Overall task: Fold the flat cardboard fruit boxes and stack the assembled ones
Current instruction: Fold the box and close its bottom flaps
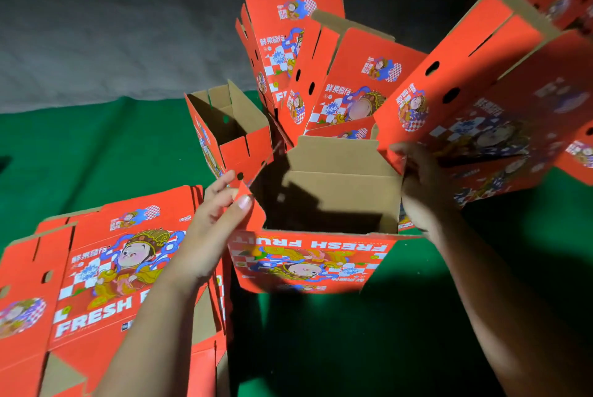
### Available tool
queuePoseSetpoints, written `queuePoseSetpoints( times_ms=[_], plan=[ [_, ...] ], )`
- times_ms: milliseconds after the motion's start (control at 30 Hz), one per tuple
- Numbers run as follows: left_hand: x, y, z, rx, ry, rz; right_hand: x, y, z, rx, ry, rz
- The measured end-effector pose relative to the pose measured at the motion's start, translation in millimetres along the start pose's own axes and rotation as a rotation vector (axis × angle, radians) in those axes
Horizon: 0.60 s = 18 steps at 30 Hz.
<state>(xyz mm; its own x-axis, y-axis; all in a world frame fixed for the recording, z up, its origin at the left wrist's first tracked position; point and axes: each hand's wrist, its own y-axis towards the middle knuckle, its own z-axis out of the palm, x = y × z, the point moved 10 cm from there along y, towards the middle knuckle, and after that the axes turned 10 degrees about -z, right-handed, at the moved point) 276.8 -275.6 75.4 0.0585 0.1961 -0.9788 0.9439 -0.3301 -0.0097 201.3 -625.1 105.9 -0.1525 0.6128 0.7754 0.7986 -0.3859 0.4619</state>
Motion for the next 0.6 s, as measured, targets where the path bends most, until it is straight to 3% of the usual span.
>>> queuePoseSetpoints(
  times_ms=[133,233,400,600],
  plan=[
    [7,-13,0,0.029,0.339,-0.074,7,-2,3,-0.019,0.035,0.016],
    [6,-17,-3,-0.024,0.305,-0.093,8,-3,-1,-0.042,0.041,0.006],
    [12,-12,-11,-0.276,0.228,-0.120,5,-20,-8,-0.018,0.153,-0.039],
    [13,-1,-11,-0.388,0.540,-0.120,14,-46,-2,-0.033,0.287,-0.079]
  ],
)
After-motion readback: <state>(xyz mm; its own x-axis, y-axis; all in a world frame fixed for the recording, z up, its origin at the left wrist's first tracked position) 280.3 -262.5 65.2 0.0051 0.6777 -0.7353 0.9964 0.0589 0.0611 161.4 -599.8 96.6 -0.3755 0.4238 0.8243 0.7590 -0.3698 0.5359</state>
